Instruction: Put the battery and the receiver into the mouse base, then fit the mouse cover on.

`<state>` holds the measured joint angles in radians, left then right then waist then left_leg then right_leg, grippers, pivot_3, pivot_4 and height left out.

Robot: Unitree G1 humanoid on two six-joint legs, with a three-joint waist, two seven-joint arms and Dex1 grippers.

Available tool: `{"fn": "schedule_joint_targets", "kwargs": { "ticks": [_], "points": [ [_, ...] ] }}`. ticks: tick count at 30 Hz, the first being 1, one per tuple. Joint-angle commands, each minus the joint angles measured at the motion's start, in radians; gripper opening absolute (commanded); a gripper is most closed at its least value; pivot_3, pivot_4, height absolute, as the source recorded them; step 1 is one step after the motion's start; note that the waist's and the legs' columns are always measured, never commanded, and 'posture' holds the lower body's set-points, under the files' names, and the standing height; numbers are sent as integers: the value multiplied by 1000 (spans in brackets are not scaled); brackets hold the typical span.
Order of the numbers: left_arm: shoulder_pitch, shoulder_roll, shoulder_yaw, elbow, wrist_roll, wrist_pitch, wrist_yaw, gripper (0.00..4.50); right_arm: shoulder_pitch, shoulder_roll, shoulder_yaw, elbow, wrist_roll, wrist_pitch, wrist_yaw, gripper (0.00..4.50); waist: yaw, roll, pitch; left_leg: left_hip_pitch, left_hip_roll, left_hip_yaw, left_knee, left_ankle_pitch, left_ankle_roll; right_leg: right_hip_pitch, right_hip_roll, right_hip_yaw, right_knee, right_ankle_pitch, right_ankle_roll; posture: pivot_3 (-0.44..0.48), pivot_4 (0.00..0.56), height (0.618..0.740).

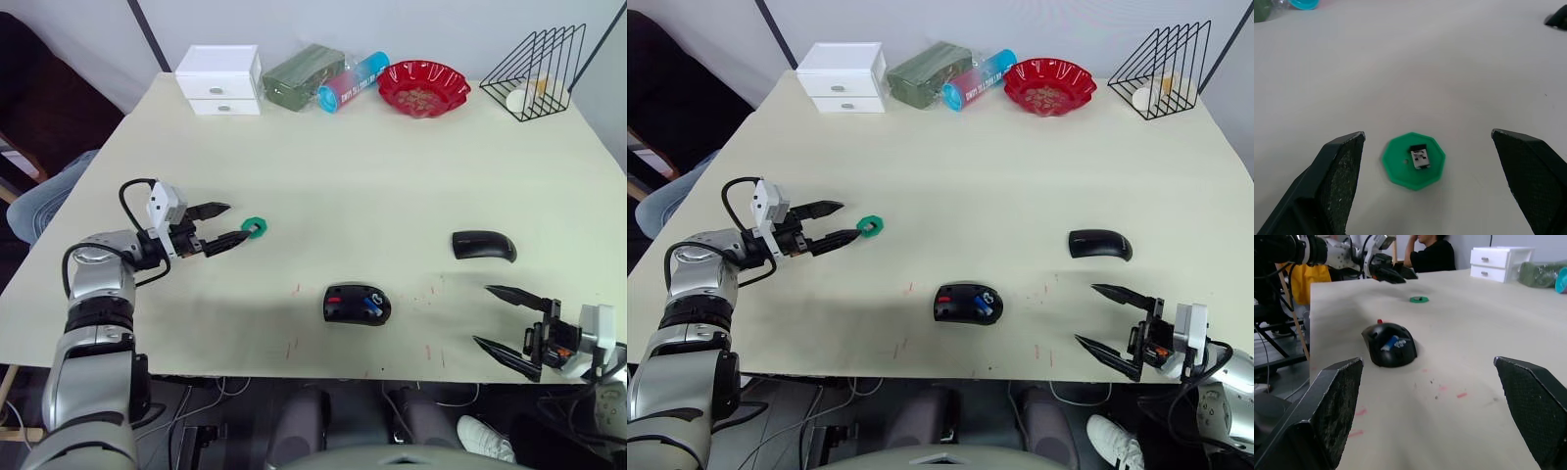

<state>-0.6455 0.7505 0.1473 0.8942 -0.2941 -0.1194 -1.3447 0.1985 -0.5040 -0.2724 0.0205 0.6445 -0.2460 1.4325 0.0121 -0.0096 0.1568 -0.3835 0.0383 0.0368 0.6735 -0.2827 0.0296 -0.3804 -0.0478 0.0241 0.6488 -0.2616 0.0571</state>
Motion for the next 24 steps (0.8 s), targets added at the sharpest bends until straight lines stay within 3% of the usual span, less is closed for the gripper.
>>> {"fn": "schedule_joint_targets", "kwargs": {
  "ticks": [1, 2, 5, 7, 12, 15, 16, 18, 24],
  "points": [
    [-21, 19, 12, -5, 5, -5, -11, 4409, 12, 2, -3, -41, 7, -12, -9, 4500, 0, 0, 0, 0, 0, 0, 0, 0, 0, 0, 0, 0, 0, 0, 0, 0, 150, 740],
    [-20, 19, 13, -4, 6, -5, -8, 4409, 14, 4, 1, -47, 6, -12, -14, 4500, 0, 0, 0, 0, 0, 0, 0, 0, 0, 0, 0, 0, 1, 0, 0, 0, 150, 740],
    [-20, 13, 7, -10, 12, 5, -1, 3792, 3, 6, 10, -42, 3, -12, -13, 4500, 0, 0, 0, 0, 0, 0, 1, 0, 0, 0, 0, 0, 2, 0, 0, 0, 150, 740],
    [-24, 9, 5, -18, 16, 13, 5, 3064, -5, 4, 13, -34, 3, -15, -11, 4500, 0, 0, 0, 0, 0, 0, 1, 0, 0, 0, 0, 0, 3, 0, 0, 0, 150, 740],
    [-29, 4, 4, -21, 23, 31, 10, 2940, -25, 6, 18, -13, -2, -23, -11, 4500, 0, -1, 0, 0, 0, 0, 3, 0, 0, -1, 0, 1, 6, 0, 0, 0, 150, 740],
    [-30, 2, 5, -20, 24, 35, 12, 2207, -31, 9, 21, -8, -4, -28, -10, 4500, 0, -2, 1, 0, 0, 0, 3, 0, 0, -2, 0, 1, 7, 0, 0, 0, 150, 740],
    [-30, 2, 4, -20, 29, 31, 19, 1684, -32, 10, 22, -7, -5, -30, -10, 4500, 0, -2, 1, 0, 0, 0, 3, 0, 0, -2, 0, 1, 7, 0, 0, 0, 150, 740],
    [-32, -1, 2, -17, 35, 27, 26, 1470, -32, 12, 22, -6, -5, -33, -11, 4500, 0, -2, 1, 0, 0, 0, 3, 0, 0, -2, 0, 1, 7, 0, 0, 0, 150, 740],
    [-36, -21, -5, -9, 65, 5, 74, 1470, -32, 12, 20, 7, -8, -44, -7, 4500, 0, -2, 1, 0, 0, 1, 3, 0, 0, -2, 0, 1, 8, 0, 0, 0, 150, 740]
  ]
}}
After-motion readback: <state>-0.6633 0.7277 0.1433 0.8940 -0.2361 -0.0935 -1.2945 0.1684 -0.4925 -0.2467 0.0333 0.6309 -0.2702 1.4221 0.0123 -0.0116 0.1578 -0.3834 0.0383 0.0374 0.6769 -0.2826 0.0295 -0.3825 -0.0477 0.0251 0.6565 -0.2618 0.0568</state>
